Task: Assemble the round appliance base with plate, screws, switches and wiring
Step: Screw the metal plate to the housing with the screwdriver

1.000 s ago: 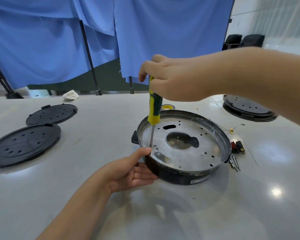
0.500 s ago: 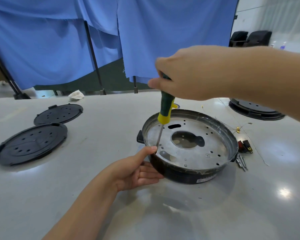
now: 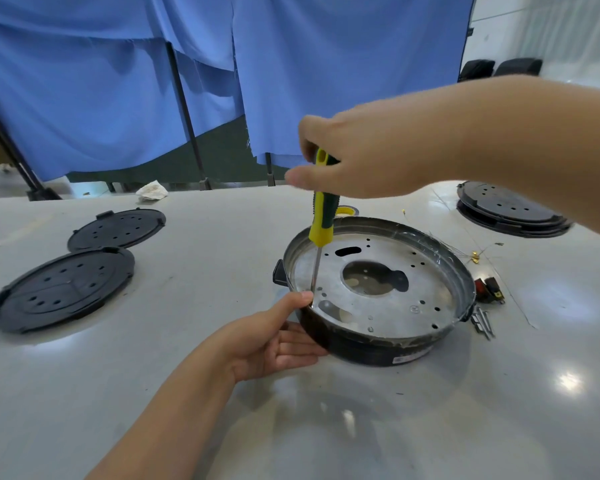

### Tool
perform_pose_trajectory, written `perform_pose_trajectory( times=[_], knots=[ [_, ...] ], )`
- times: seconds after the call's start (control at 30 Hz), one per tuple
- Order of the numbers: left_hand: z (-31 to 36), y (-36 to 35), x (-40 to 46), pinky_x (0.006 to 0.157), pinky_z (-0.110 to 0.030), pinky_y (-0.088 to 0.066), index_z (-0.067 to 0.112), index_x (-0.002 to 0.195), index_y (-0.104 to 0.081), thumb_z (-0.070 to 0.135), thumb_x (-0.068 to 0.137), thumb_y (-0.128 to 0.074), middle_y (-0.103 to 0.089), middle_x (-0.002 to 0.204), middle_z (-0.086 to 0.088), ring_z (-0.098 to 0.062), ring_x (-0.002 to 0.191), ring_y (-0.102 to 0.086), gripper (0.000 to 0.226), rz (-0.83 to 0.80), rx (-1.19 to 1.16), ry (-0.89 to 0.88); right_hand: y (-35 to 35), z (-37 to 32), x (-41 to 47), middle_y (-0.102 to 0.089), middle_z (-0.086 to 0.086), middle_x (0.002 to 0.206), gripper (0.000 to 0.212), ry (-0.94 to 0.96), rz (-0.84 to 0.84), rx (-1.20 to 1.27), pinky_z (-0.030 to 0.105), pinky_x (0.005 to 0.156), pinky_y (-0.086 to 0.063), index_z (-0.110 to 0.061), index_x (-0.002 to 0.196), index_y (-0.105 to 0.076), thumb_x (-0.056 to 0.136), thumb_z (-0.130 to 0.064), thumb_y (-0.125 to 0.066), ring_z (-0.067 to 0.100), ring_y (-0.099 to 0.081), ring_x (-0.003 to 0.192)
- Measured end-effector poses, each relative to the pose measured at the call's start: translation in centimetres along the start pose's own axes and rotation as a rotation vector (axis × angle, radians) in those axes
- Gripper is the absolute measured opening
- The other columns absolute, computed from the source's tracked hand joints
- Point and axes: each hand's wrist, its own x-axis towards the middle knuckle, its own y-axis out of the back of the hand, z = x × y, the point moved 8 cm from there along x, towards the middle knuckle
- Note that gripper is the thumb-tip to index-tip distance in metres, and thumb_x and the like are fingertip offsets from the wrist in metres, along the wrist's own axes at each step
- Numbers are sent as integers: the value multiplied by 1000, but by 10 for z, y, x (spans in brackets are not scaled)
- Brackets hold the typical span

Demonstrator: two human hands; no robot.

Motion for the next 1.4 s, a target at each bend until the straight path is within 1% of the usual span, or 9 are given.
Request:
perform_pose_trajectory(
  times=[0.1,0.23,0.43,0.6,0.8,0.93,1.1,1.3,1.4],
  knots=[
    [1,0,1,73,-32,-61,-8,107,-61,49,50,-77,-73,100,-22,-27,91,-74,82,-1,2,4,-4,-4,0,-55,-1,90,13,26,-85,236,34,55,-43,-25,104,-46,93,-31,-43,23,-55,69],
    [0,0,0,78,-32,-61,-7,110,-60,50,53,-76,-73,103,-22,-27,95,-73,82,-2,7,7,12,0,-1,-45,5,57,57,-36,142,-245,25,46,-24,-11,65,-41,93,-59,-31,20,-39,47],
    [1,-1,-1,75,-32,-61,-8,109,-60,49,53,-76,-73,103,-23,-27,93,-73,81,-2,1,4,-9,-1,2,-45,1,101,17,11,-64,246,33,60,-39,-24,111,-41,97,-31,-36,19,-48,71],
    [0,-1,-1,77,-32,-61,-7,108,-60,49,54,-75,-73,102,-23,-27,93,-73,79,-2,1,3,14,-5,-4,-41,3,60,59,-29,226,-242,27,46,-20,-12,68,-39,90,-66,-30,18,-36,49],
    [0,-1,-1,78,-32,-61,-7,105,-61,49,52,-75,-73,102,-23,-27,93,-73,78,-4,6,2,0,-8,-2,-55,6,93,20,-1,-38,266,40,60,-46,-21,105,-44,97,-36,-34,26,-53,71],
    [0,-1,-1,80,-32,-60,-7,106,-61,50,54,-75,-73,103,-22,-27,95,-73,78,-8,6,2,15,-5,-4,-41,5,60,59,-66,206,-260,27,47,-22,-10,66,-40,94,-61,-26,20,-35,49],
    [0,-1,-1,79,-32,-61,-7,107,-61,50,53,-76,-73,103,-22,-27,94,-73,79,-10,5,1,-6,-4,-1,-47,1,99,26,-6,-39,234,32,57,-35,-23,119,-39,97,-35,-33,16,-47,68],
    [0,0,-1,80,-32,-60,-7,107,-61,49,54,-75,-73,102,-22,-27,94,-73,78,2,7,6,19,-13,-8,-38,1,55,64,19,221,-218,26,46,-22,-12,65,-40,86,-71,-28,19,-33,46],
    [0,0,-1,78,-32,-61,-7,106,-61,49,55,-75,-73,102,-22,-27,94,-73,77,4,3,3,10,-16,-7,-49,5,68,46,32,99,-4,29,48,-25,-16,91,-43,93,-59,-26,17,-40,53]
  ],
)
